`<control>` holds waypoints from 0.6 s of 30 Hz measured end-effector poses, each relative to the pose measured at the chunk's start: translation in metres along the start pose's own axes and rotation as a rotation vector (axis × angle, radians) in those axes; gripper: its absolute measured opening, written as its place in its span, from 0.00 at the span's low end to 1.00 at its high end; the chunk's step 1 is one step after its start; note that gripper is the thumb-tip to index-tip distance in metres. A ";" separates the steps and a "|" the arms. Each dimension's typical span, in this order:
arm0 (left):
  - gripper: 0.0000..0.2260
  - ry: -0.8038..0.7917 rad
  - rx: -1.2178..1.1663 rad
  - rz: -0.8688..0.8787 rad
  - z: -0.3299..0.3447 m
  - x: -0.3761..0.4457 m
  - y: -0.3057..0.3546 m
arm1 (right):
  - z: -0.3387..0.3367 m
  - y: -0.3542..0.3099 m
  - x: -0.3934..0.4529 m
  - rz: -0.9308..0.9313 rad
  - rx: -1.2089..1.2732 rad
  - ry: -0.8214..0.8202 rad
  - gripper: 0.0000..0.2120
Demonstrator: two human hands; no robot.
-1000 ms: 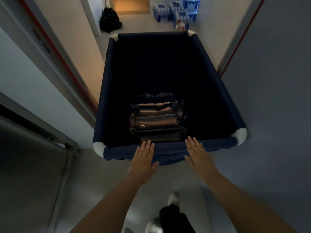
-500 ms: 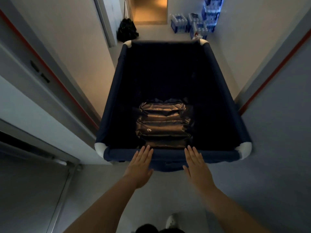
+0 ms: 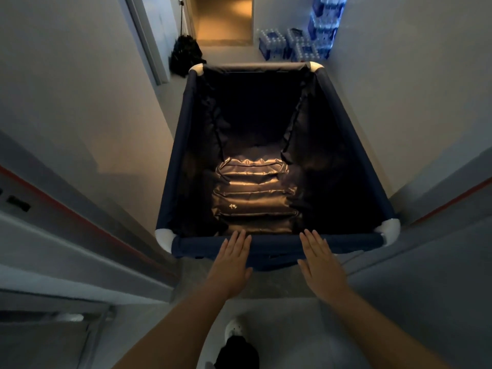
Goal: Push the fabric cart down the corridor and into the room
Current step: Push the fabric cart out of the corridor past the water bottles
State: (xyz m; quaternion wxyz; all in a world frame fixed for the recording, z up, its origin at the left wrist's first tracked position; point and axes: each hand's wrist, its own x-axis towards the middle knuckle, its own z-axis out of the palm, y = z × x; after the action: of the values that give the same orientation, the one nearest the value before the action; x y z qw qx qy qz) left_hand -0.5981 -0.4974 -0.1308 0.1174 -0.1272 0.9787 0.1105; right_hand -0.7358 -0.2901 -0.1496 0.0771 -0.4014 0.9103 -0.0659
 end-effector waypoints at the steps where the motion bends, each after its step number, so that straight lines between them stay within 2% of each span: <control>1: 0.32 -0.009 -0.011 0.007 -0.006 0.013 -0.005 | -0.001 0.002 0.014 0.010 -0.002 0.001 0.29; 18: 0.34 0.006 -0.006 0.005 -0.072 0.209 -0.079 | -0.021 0.035 0.224 0.068 0.069 0.048 0.29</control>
State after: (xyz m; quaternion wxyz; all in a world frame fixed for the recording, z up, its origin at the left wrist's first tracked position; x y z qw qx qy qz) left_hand -0.7870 -0.6366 -0.1313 0.1135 -0.1255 0.9790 0.1135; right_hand -0.9142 -0.4317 -0.1546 0.0712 -0.3655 0.9222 -0.1041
